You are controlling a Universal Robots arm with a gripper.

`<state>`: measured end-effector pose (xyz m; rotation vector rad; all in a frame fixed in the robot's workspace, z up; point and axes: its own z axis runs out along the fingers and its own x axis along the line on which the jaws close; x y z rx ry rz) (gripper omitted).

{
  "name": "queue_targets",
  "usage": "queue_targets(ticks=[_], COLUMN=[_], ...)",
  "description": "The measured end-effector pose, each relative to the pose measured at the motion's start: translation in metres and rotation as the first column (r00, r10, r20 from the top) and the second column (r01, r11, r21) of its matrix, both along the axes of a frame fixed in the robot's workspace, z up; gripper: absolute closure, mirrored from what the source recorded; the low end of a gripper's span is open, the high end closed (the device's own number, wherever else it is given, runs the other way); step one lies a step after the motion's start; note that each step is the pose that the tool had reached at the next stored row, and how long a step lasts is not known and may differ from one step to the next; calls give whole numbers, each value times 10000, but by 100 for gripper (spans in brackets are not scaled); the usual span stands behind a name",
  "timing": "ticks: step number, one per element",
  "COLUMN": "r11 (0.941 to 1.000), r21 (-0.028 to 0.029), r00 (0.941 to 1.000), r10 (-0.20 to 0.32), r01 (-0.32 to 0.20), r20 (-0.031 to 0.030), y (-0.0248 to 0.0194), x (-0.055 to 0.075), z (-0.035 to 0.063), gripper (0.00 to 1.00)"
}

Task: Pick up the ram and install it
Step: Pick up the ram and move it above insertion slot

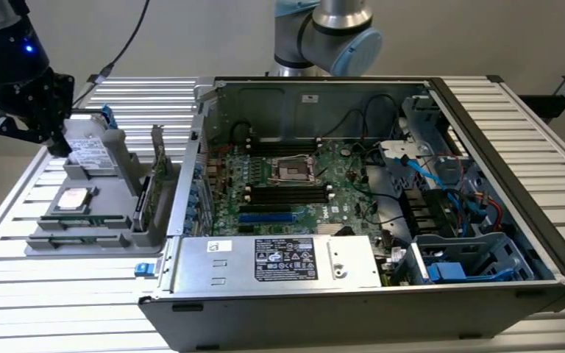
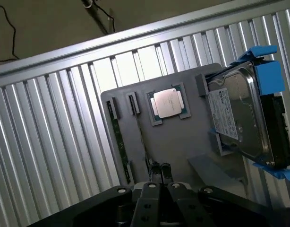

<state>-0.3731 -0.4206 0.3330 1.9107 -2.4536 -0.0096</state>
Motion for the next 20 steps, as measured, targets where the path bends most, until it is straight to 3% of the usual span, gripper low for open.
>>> queue_targets(ticks=[3, 6, 10, 16, 20], r11=[9985, 9941, 9836, 9588, 9561], r21=[-3, -3, -3, 3, 11], r00=[9985, 9941, 9836, 9588, 9561], r10=[545, 1086, 1804, 2840, 2931], r01=[-545, -1086, -1804, -2840, -2931], r20=[67, 78, 78, 79, 67], y=[0, 0, 0, 0, 0], x=[0, 0, 0, -6, -26], z=[-11, -25, -47, -78, -82], gripper=[90, 90, 90, 90, 90])
